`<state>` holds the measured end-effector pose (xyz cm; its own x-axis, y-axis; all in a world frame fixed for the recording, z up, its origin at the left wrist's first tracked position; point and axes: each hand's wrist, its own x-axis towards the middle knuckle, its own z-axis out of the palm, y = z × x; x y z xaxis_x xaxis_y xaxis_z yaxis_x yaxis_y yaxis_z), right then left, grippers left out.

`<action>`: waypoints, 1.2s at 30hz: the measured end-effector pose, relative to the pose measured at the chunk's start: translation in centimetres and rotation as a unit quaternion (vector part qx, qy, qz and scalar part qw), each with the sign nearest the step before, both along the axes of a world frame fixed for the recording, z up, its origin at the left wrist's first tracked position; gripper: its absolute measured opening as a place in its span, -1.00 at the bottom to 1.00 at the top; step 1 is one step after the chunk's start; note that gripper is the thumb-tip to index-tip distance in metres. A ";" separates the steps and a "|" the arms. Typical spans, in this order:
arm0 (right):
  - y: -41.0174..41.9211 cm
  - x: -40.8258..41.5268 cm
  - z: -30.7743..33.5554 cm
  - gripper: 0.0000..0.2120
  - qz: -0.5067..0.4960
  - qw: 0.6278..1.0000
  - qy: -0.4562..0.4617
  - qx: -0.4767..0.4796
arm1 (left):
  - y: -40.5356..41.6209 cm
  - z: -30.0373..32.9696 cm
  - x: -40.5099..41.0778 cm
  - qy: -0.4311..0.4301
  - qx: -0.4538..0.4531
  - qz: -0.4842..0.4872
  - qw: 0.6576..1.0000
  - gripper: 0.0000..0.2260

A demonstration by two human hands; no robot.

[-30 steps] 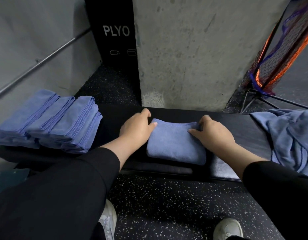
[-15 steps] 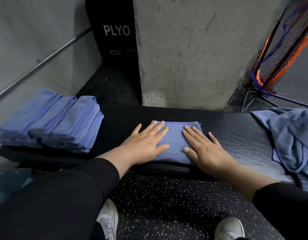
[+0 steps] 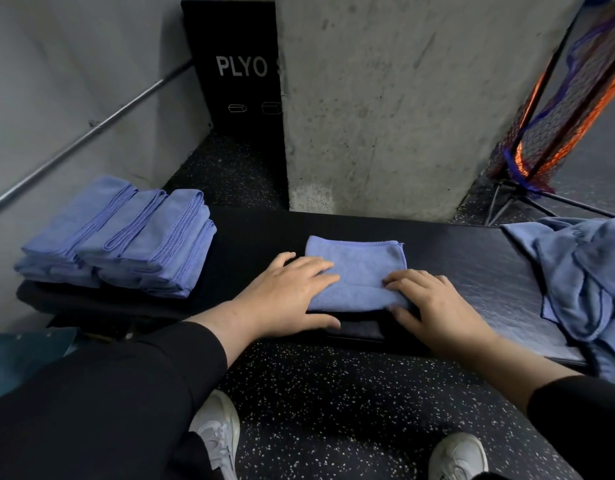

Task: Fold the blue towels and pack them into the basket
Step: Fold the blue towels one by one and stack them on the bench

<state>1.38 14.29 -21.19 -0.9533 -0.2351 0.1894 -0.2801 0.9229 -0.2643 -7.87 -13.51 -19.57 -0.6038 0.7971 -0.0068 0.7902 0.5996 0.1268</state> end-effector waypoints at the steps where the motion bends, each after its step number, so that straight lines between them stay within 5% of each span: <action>1: -0.1 -0.2 0.5 -0.71 -0.011 1.000 -0.001 -0.006 | 0.0 -0.1 0.1 0.007 0.012 0.001 1.000 -0.37; 4: 0.1 -0.6 1.7 -0.73 -0.026 0.999 -0.017 -0.032 | 0.0 0.4 0.2 -0.008 0.073 0.029 0.997 -0.68; 7: 0.7 -0.5 2.3 -0.69 -0.002 0.999 -0.046 -0.028 | -0.1 1.3 0.3 -0.142 0.136 0.112 0.974 -0.88; 16: 0.1 -3.8 2.9 -0.75 -0.183 0.961 -0.087 -0.188 | 2.1 2.1 -2.5 -0.261 0.289 0.249 0.887 -0.82; 19: 0.2 -4.8 2.3 -0.62 -0.177 0.960 -0.047 -0.210 | 2.2 1.4 -2.9 -0.149 0.245 0.227 0.931 -0.76; 22: 0.3 -5.4 1.1 -0.68 -0.095 0.990 0.062 -0.088 | 2.1 0.4 -3.0 0.048 0.170 0.097 0.980 -0.77; 25: 0.9 -5.4 -0.1 -0.76 -0.052 0.995 0.082 -0.027 | 1.6 -0.1 -2.9 -0.021 0.077 0.079 0.994 -0.51; 29: 2.4 -4.9 -0.4 -0.30 -0.033 0.996 -0.069 -0.037 | 1.1 -0.8 -3.0 -0.070 0.011 0.100 0.993 -0.28; 31: 2.6 -5.1 -0.6 -0.25 -0.038 0.994 -0.092 -0.036 | 1.6 -0.8 -3.2 -0.080 0.011 0.113 0.990 -0.22; 33: 2.4 -5.5 -0.3 -0.40 -0.068 0.989 -0.082 -0.104 | 2.2 -0.4 -3.4 -0.094 0.037 0.138 0.985 -0.27; 36: 1.8 -5.9 1.5 -0.77 -0.114 0.948 -0.106 -0.278 | 2.5 1.1 -3.8 -0.190 0.208 0.209 0.936 -0.62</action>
<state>-4.53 16.05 -19.69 -0.9978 0.0619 0.0226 0.0235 0.6553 -0.7550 -11.62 -11.06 -18.44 -0.8808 0.4729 -0.0255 0.3479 0.6827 0.6426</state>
